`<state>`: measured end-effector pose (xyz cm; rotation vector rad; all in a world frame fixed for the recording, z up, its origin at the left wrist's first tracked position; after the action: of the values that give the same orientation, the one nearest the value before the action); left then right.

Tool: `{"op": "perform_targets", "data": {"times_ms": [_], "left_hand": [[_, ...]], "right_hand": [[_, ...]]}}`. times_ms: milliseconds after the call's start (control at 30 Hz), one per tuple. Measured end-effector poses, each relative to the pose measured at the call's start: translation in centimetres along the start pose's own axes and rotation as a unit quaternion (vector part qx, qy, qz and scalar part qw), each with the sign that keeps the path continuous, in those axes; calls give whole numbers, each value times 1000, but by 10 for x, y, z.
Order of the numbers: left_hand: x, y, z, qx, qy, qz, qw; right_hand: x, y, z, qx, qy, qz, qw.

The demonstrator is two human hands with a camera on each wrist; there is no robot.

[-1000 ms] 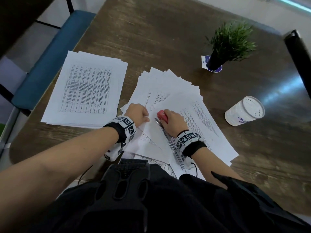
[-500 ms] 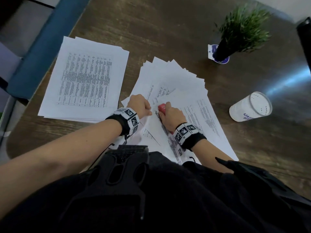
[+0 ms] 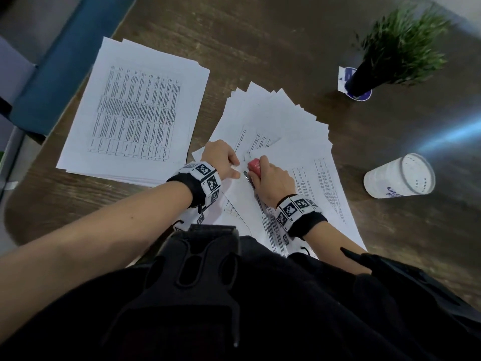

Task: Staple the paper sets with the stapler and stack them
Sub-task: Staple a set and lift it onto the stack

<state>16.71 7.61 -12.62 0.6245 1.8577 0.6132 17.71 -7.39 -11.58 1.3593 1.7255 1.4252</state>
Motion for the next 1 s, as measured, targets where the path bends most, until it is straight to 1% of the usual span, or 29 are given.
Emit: {"op": "perform_targets", "data": {"times_ms": [100,300,567,733,1000], "left_hand": [[0,0,-1,-1,0,1,1000],[0,1,-4,-9,8,-7,1000],[0,1,-8,-26,9,-25,999],[1,0,-9,-32,6,-31,999],[3,-2,-12,-35,34,-60,997]], "right_hand": [[2,-1,-2,-7,-45,18,999],[5,-3,-4,-14,-89,46,995],[8,-3,-5,-37,-103,50,993],[10,-2,-3,-47,-127,72,988],[23,11,21,-42,-132,75,987]]}}
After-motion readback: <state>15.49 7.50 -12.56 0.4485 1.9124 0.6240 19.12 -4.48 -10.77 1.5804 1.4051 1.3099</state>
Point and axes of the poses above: each hand's wrist, its own z-axis towards the middle knuckle, its own y-axis out of the back of the hand, x = y × z, the point moved 6 cm from there along z, towards the middle knuckle, and after that the axes turned 4 degrees about z, right-handed, at the moved point
